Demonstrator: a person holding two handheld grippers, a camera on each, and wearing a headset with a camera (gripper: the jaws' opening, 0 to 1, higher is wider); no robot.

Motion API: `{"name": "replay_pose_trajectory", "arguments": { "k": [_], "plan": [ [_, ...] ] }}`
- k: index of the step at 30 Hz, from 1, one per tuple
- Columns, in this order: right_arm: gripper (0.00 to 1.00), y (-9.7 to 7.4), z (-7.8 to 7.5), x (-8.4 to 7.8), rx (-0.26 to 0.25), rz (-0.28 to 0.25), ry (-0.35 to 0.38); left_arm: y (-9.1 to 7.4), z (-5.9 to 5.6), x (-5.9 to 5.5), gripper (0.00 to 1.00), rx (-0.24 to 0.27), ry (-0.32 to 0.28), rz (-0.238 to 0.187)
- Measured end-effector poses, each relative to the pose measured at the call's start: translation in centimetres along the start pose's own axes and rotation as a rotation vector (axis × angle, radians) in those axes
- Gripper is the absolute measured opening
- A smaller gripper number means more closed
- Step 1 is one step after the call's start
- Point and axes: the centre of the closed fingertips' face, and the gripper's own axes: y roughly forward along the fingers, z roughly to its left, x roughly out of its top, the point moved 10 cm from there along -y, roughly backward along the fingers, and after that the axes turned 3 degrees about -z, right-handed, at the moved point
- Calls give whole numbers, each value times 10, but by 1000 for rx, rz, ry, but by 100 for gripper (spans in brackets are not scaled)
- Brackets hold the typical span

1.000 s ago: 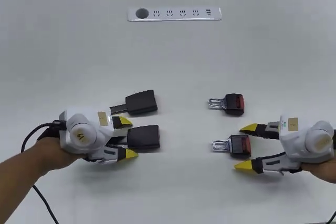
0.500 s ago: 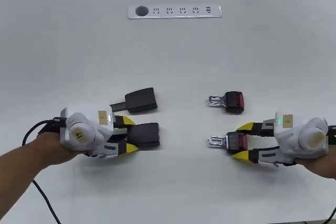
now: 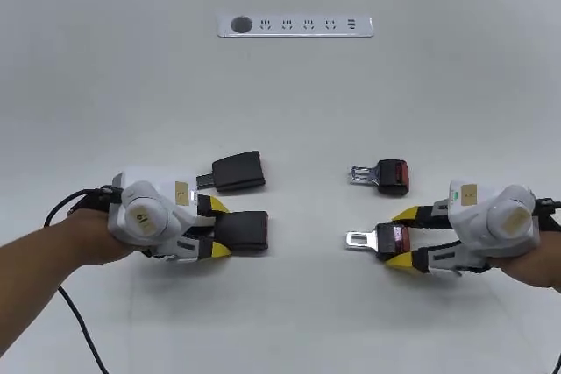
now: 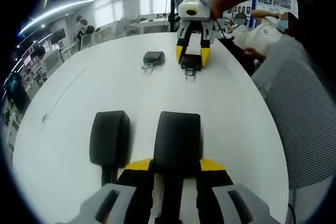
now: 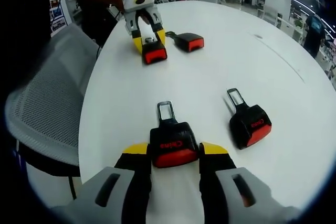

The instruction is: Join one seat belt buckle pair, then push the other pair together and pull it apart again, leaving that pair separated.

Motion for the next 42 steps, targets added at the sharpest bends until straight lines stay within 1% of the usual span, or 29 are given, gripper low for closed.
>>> {"name": "replay_pose_trajectory", "arguments": {
  "k": [4, 7, 11, 12, 14, 26, 30, 34, 36, 38, 42],
  "plan": [
    [34, 7, -3, 4, 13, 3, -21, 0, 2, -2, 32, -5, 0, 12],
    [34, 13, -4, 8, 15, 0, -33, 0, 3, -3, 32, -2, -12, 22],
    [34, 18, -4, 13, 17, -7, -40, 1, 3, -2, 32, -1, -25, 37],
    [34, 20, -6, 14, 16, -10, -43, 1, 3, -1, 32, -2, -25, 43],
    [34, 23, -5, 17, 18, -19, -45, 1, 3, 0, 32, -3, -22, 52],
    [34, 46, 0, 38, 26, -61, -66, 1, 3, 0, 32, 6, -41, 67],
    [34, 51, 0, 43, 27, -81, -71, 1, 3, 1, 32, 9, -46, 72],
    [34, 59, 2, 51, 41, -91, -77, 2, 3, 2, 32, 12, -51, 79],
    [34, 61, 6, 56, 46, -92, -85, 2, 2, 3, 32, 13, -53, 81],
    [34, 63, 3, 59, 53, -94, -96, 2, 1, 3, 32, 15, -53, 84],
    [34, 70, 7, 66, 57, -108, -94, 3, 1, 2, 32, 17, -56, 87]
  ]
}}
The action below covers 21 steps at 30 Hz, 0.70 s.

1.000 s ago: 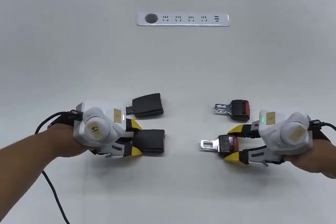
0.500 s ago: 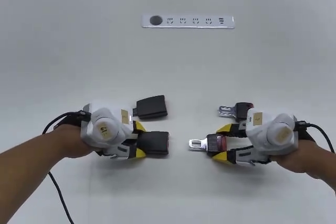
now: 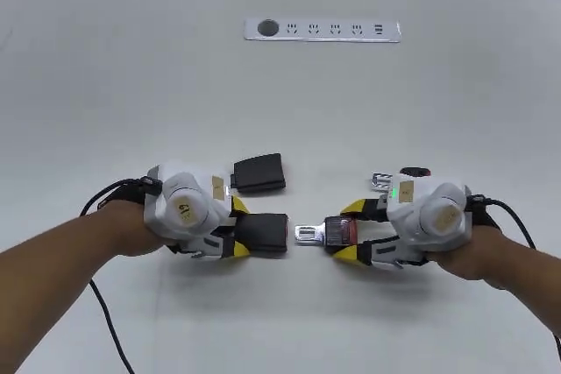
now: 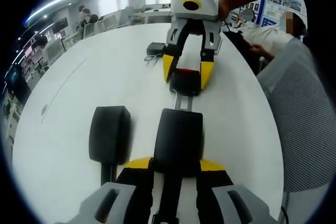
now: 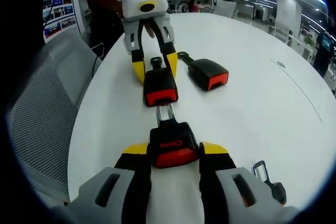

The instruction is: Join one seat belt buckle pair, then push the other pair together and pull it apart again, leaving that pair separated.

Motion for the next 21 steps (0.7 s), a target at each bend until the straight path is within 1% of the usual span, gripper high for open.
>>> {"name": "replay_pose_trajectory", "arguments": {
  "k": [1, 2, 3, 4, 8, 9, 10, 11, 15, 17, 19, 21],
  "plan": [
    [34, 2, 1, 2, 4, -7, 6, 0, 0, -1, 32, 0, -1, 1],
    [34, 5, 1, 5, 9, -24, 24, 0, 0, -1, 32, 1, -1, 4],
    [34, 6, 2, 6, 3, -14, -3, 0, 0, -1, 32, 0, 2, 6],
    [34, 9, 3, 9, 8, -22, 2, 0, 1, -1, 32, 2, -6, 7],
    [34, 12, 5, 13, 17, -24, -5, 1, 0, 0, 32, 3, 0, 13],
    [34, 11, 4, 12, 21, -22, -11, 1, 0, 0, 32, 3, -3, 12],
    [34, 11, 2, 11, 23, -26, -2, 1, 0, 0, 32, 5, -4, 12],
    [34, 11, 4, 12, 22, -26, -5, 1, 0, 0, 32, 6, -6, 12],
    [34, 14, 5, 13, 19, -22, 0, 2, 0, 2, 31, 10, -11, 19],
    [34, 16, 4, 14, 18, -16, -3, 2, 0, 4, 31, 9, -10, 31],
    [34, 18, 3, 15, 22, -9, -6, 2, 0, 3, 31, 9, -6, 40],
    [34, 20, 4, 17, 26, -1, -10, 2, 0, 3, 31, 8, -5, 41]
  ]
}}
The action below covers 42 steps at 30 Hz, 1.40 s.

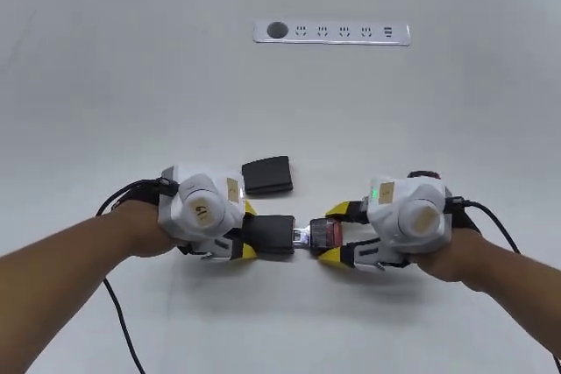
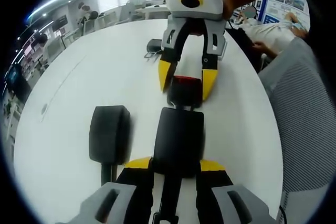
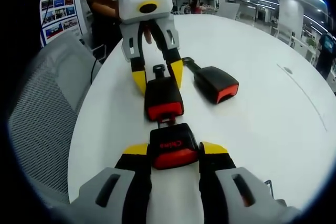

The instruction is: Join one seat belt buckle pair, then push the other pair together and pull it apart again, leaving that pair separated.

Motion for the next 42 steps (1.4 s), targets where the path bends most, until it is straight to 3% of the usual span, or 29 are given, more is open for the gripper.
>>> {"name": "replay_pose_trajectory", "arguments": {
  "k": [7, 8, 9, 19, 24, 33, 37, 42],
  "plan": [
    [33, 11, 1, 8, -2, -6, 7, 1, -1, 2, 31, 8, -17, 12],
    [34, 8, 1, 7, -8, 24, -36, 1, -2, 1, 31, 4, -24, 4],
    [34, 10, 4, 7, -6, 4, 13, 1, -2, 0, 31, 7, -28, -3],
    [34, 13, 4, 9, -3, 12, 0, 2, 0, -3, 31, 6, -24, -11],
    [34, 14, 6, 13, -11, 60, -16, 1, 0, -2, 31, 6, -29, -14],
    [34, 14, 4, 16, -8, 98, -33, 1, -1, -4, 31, 22, -50, -25],
    [33, 11, 4, 12, -3, 66, -32, 0, -2, -7, 31, 34, -57, -45],
    [33, 8, 3, 6, 6, 18, -45, -2, -1, -5, 31, 26, -31, -37]
  ]
}}
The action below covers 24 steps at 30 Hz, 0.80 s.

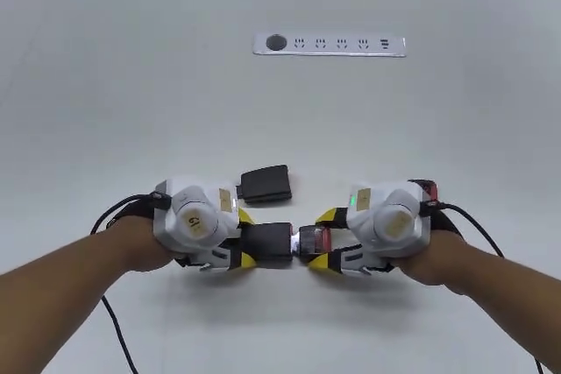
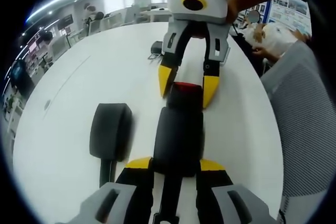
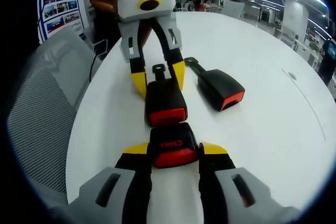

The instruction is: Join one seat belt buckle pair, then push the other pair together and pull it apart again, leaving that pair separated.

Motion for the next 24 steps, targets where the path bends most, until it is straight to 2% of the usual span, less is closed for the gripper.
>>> {"name": "replay_pose_trajectory", "arguments": {
  "k": [4, 8, 12, 16, 20, 21, 22, 24],
  "plan": [
    [33, -1, 0, -3, 5, -31, -7, -2, 1, -6, 31, -5, 4, -26],
    [32, -1, 1, -3, -1, -40, -31, -1, -2, -4, 31, -3, 4, -36],
    [32, -2, 0, -7, -5, -71, -36, -1, -5, -3, 30, -4, 8, -48],
    [32, -3, 1, -8, -10, -93, -38, -2, -3, -6, 30, -9, 5, -66],
    [32, -5, 2, -8, -8, -114, -46, -2, -1, -7, 30, -28, 13, -83],
    [32, -5, 2, -9, 1, -124, -45, -2, -2, -7, 30, -52, -2, -104],
    [32, -6, 3, -8, 0, -130, -38, -2, -1, -10, 30, -47, 12, -114],
    [32, -6, 4, -6, 1, -133, -45, -1, -1, -7, 30, -61, 35, -110]
  ]
}}
